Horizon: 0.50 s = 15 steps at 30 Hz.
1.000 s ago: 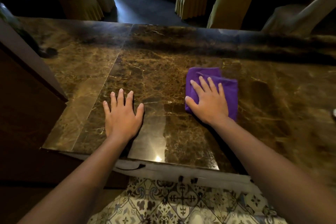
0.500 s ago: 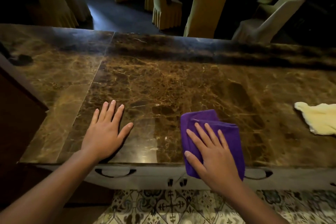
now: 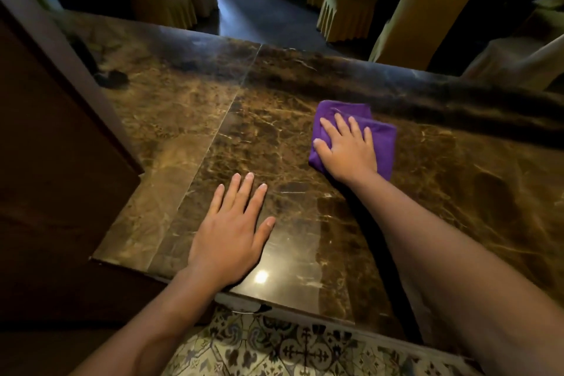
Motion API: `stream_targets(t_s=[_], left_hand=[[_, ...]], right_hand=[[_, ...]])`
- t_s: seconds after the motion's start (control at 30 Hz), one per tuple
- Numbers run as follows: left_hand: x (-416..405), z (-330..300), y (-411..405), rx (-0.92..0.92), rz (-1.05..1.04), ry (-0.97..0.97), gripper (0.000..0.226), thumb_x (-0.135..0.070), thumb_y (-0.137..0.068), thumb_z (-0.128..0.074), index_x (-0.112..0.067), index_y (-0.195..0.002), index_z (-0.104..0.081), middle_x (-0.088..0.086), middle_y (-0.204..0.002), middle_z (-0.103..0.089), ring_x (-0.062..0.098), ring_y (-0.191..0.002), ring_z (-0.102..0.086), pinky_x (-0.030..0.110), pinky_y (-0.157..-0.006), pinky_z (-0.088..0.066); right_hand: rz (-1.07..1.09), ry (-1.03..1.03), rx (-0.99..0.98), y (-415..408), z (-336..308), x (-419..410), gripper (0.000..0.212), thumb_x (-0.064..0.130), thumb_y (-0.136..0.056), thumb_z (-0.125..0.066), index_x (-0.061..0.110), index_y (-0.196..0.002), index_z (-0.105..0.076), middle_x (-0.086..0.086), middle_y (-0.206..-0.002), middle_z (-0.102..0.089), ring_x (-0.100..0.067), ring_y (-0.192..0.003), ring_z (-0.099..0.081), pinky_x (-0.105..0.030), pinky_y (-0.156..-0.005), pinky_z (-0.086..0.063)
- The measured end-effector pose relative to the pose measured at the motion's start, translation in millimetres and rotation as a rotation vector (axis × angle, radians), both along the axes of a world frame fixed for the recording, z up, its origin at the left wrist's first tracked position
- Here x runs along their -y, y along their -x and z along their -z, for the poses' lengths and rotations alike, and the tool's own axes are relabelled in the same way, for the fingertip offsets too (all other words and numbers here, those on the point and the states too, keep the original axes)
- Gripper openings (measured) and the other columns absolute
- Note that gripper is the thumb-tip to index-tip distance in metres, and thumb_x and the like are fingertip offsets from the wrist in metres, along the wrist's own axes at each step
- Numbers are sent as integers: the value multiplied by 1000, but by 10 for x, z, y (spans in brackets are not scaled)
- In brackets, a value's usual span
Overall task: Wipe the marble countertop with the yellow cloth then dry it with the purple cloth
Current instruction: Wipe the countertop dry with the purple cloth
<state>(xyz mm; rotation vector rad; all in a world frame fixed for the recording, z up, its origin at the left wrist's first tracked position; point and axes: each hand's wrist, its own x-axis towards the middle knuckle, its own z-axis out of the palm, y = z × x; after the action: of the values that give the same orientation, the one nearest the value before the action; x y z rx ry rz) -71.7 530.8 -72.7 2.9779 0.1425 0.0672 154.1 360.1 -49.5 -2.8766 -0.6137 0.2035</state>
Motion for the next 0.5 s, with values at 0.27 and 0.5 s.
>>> stream_targets(t_s=[0.27, 0.5], left_hand=[[-37, -93, 17, -13, -250, 61, 64, -47, -106, -22, -15, -161, -22, 13, -172, -12, 30, -160, -1, 52, -128, -2], [-101, -70, 50, -59, -188, 11, 69, -51, -106, -17, -14, -163, -13, 14, -172, -6, 31, -160, 1, 52, -128, -2]], right_hand=[[-173, 3, 18, 1281, -13, -7, 62, 57, -100, -24, 39, -159, -23, 4, -172, -13, -22, -159, -5, -51, -127, -3], [-250, 29, -11, 2681, 60, 789, 57, 58, -104, -27, 47, -159, -15, 15, -171, -6, -15, -159, 4, -49, -125, -2]])
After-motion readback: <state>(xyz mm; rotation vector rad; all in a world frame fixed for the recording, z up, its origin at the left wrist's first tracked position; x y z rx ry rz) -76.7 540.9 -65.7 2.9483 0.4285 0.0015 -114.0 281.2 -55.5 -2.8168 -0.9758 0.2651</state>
